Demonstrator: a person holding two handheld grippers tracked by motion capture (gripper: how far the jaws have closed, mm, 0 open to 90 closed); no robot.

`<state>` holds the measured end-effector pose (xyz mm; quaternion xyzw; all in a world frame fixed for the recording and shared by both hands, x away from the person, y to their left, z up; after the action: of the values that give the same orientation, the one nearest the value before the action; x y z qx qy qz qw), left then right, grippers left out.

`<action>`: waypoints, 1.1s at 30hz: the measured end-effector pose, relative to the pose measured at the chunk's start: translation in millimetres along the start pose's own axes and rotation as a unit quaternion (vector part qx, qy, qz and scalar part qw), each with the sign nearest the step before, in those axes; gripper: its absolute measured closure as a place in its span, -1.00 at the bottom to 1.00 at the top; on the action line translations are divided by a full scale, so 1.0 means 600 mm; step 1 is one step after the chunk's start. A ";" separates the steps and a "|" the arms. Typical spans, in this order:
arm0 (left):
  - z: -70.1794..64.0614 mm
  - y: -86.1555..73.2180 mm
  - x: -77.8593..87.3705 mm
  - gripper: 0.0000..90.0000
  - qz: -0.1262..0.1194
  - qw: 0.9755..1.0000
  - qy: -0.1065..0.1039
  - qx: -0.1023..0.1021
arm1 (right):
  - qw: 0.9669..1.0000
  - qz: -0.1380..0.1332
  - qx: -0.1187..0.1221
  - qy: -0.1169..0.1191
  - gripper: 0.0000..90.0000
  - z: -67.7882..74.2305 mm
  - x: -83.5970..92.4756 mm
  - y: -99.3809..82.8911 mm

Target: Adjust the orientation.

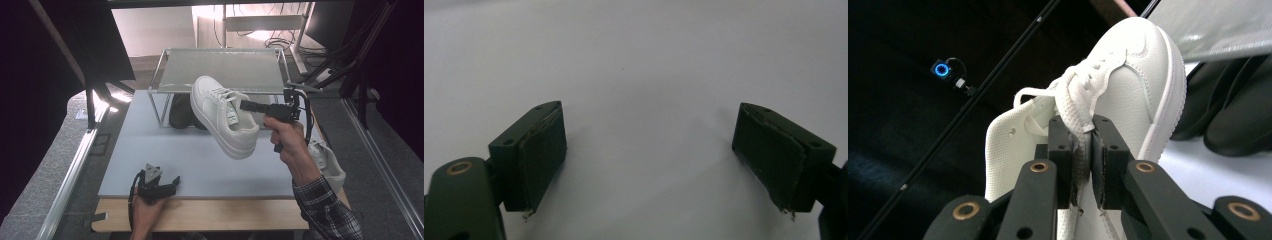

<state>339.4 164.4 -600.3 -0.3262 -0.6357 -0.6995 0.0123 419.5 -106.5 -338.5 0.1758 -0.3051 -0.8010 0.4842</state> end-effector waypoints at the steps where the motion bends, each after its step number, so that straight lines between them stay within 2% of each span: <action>1: 0.000 0.000 0.000 -0.69 0.000 1.000 0.000 0.000 | 1.000 -0.003 0.002 -0.003 0.80 0.000 -0.003 0.005; 7: 0.000 0.000 0.000 -0.69 0.000 1.000 0.000 0.000 | 1.000 -0.013 0.003 -0.019 0.80 -0.009 -0.016 0.027; 17: 0.000 0.000 0.000 -0.69 0.000 1.000 0.000 0.000 | 0.998 -0.035 0.001 -0.056 0.80 -0.037 -0.047 0.060; 33: 0.000 0.000 0.000 -0.69 0.000 1.000 0.000 0.000 | 0.992 -0.057 0.011 -0.114 0.79 -0.078 -0.093 0.096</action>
<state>339.4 164.4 -600.4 -0.3265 -0.6359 -0.6992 0.0124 511.3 -91.8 -336.4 0.1054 -0.3568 -0.8386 0.3979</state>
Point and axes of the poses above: each handheld gripper's, and its own axes: x roughly backward along the jaws, y roughly out of its top, z roughly to its left, the point moved 10 cm from there along -x, roughly forward along the jaws, and after that the axes turned 9 degrees about -z, right-handed, at the moved point
